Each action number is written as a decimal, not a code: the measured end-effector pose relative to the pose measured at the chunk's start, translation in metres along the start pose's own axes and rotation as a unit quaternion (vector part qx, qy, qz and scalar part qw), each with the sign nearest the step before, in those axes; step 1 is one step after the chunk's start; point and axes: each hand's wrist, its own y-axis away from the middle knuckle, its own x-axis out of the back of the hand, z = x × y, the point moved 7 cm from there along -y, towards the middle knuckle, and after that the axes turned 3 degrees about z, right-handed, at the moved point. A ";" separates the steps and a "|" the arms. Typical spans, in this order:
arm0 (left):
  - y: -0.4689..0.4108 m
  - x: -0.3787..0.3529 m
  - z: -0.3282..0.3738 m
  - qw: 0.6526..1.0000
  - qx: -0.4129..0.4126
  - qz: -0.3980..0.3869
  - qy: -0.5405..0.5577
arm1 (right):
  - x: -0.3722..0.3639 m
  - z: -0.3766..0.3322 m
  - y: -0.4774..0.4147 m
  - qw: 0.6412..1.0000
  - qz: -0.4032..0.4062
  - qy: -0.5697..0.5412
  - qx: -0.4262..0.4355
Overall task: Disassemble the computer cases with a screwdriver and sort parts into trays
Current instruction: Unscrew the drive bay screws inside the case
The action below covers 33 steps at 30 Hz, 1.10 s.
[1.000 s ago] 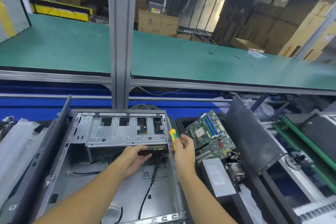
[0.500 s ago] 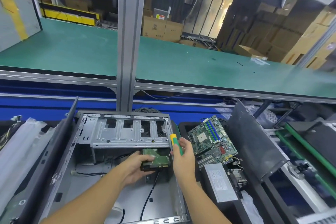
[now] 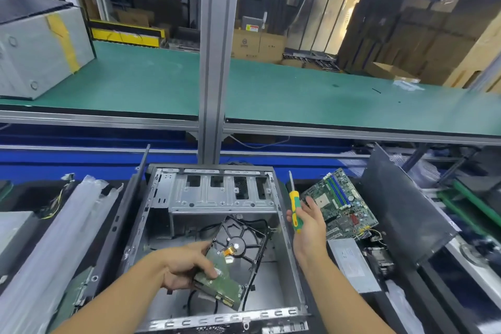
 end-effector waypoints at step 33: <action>-0.138 -0.285 0.055 0.997 -0.075 -0.011 -0.001 | 0.209 -0.132 -0.015 0.946 0.008 0.319 0.058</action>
